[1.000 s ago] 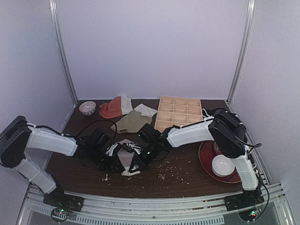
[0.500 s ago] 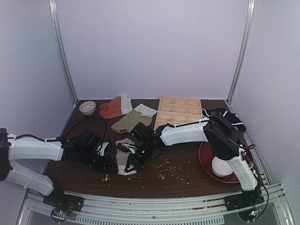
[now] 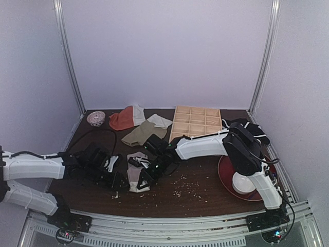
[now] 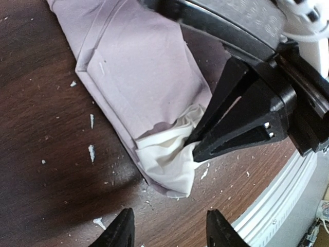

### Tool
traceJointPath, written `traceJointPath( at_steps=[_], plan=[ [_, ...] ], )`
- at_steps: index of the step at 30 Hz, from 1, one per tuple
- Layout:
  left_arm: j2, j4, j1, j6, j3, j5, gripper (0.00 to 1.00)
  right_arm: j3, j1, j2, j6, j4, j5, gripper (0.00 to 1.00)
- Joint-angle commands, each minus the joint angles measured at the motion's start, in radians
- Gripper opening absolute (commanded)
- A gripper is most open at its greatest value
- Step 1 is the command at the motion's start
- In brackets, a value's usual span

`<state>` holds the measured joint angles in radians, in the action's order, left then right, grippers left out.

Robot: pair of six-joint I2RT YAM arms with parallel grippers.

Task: Roll the underwear
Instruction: Roll the underwear at the center of the board.

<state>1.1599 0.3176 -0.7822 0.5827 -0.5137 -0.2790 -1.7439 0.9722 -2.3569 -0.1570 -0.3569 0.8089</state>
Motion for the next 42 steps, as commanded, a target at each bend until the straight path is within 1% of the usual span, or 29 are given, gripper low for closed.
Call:
traceJointPath(
  at_steps=[1,4,10,15,25,28,31,39,42],
  plan=[
    [0.013,0.012,-0.044,-0.048,-0.038,0.059,0.49,0.001,-0.003,-0.041,-0.002,-0.071,-0.041,0.0],
    [0.053,0.008,-0.06,-0.053,-0.05,0.077,0.5,0.001,-0.005,-0.04,0.001,-0.073,-0.04,0.0],
    [0.108,-0.056,-0.069,-0.06,-0.039,0.102,0.48,0.003,-0.006,-0.039,-0.001,-0.073,-0.04,0.0],
    [0.161,-0.066,-0.071,-0.06,-0.058,0.1,0.48,0.006,-0.007,-0.04,-0.001,-0.07,-0.04,0.0],
    [0.182,-0.13,-0.071,-0.066,-0.064,0.081,0.46,0.007,-0.007,-0.042,0.002,-0.075,-0.042,0.0],
    [0.178,-0.143,-0.071,-0.07,-0.064,0.077,0.44,0.007,-0.008,-0.043,0.001,-0.074,-0.043,0.0],
    [0.173,-0.145,-0.071,-0.071,-0.062,0.078,0.44,0.006,-0.008,-0.044,-0.001,-0.073,-0.042,0.0],
    [0.218,-0.187,-0.071,-0.064,-0.061,0.062,0.44,0.003,-0.009,-0.049,-0.003,-0.073,-0.04,0.0],
    [0.234,-0.194,-0.072,-0.062,-0.063,0.061,0.42,0.003,-0.008,-0.05,-0.003,-0.073,-0.04,0.0]
  ],
)
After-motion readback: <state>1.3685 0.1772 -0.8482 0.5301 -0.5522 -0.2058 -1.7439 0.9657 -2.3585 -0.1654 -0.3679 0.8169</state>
